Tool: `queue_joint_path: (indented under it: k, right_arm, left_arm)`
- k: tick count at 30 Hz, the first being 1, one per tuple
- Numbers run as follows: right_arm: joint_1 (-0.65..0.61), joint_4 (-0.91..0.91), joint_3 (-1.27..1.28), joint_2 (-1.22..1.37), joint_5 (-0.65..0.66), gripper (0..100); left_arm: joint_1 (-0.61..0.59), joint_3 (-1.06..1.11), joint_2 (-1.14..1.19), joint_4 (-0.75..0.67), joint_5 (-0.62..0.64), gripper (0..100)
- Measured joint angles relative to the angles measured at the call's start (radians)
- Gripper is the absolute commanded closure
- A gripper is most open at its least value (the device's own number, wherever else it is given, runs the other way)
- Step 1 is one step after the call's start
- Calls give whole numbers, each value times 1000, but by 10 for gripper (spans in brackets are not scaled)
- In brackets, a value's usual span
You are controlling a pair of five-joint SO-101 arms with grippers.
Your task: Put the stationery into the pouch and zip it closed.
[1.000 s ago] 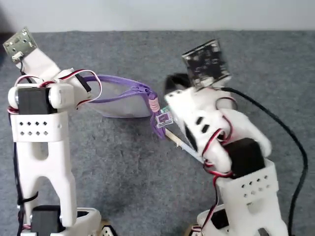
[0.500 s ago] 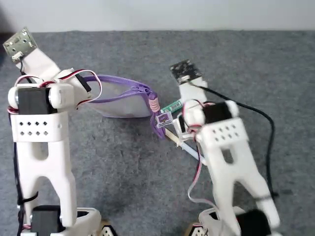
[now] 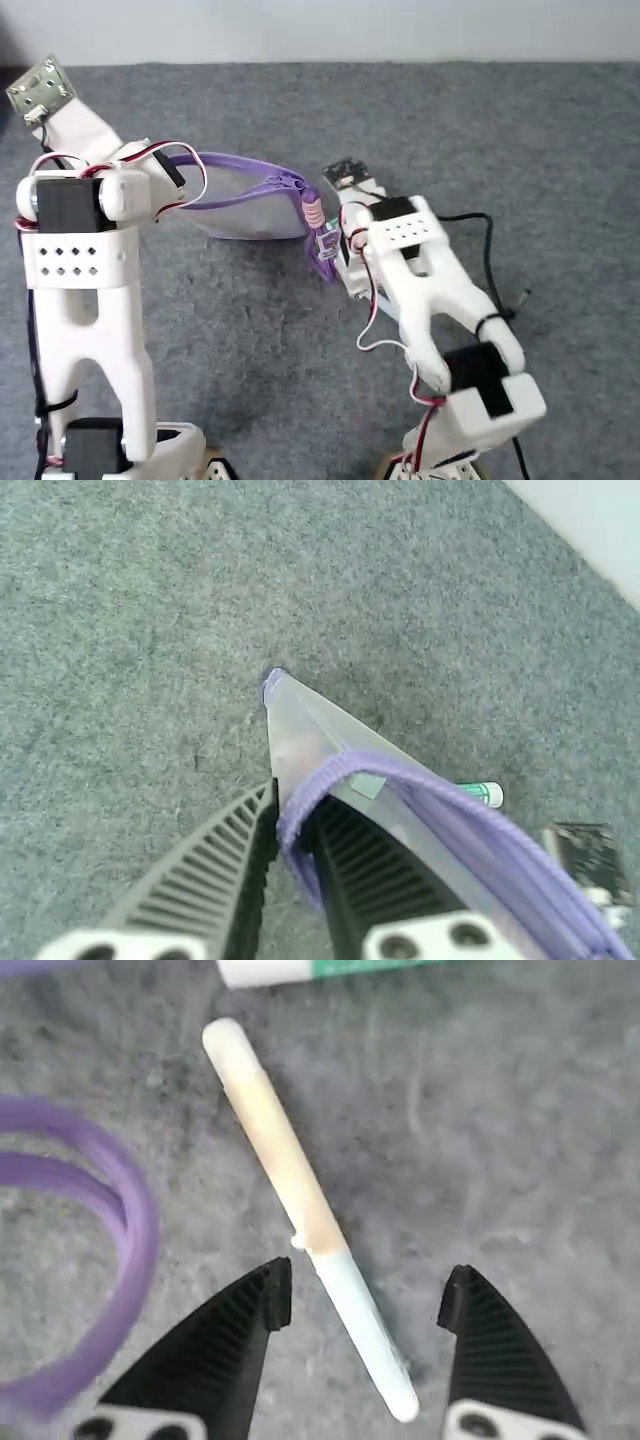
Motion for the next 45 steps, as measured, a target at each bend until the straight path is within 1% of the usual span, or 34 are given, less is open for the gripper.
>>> queue_joint_path:
  k: [5,7,9,11,12,14,16,21,28,32,37,41,45]
  right_arm:
    - [-2,-54,0,98,0,756]
    - [0,-71,0,123,0,812]
    - [8,-81,-2,137,0,897]
    - [40,-87,-3,138,0,976]
    - [55,-91,-3,138,0,996]
    - [84,-91,-5,138,0,972]
    - [118,-91,-5,138,8,981]
    - [196,-63,-6,140,75,990]
    - [334,20,2,114,130,990]
    - [359,92,6,-6,132,990]
    - [344,204,6,-284,133,990]
    - [272,261,6,-560,106,991]
    - [129,264,6,-818,15,991]
  left_arm:
    - [0,0,0,0,0,987]
    - [0,0,0,0,0,987]
    - [0,0,0,0,0,987]
    - [0,0,0,0,0,987]
    - [0,0,0,0,0,987]
    - [0,0,0,0,0,987]
    - [0,0,0,0,0,987]
    - [0,0,0,0,0,987]
    - [0,0,0,0,0,987]
    - [0,0,0,0,0,987]
    - [0,0,0,0,0,987]
    - [0,0,0,0,0,987]
    - [0,0,0,0,0,987]
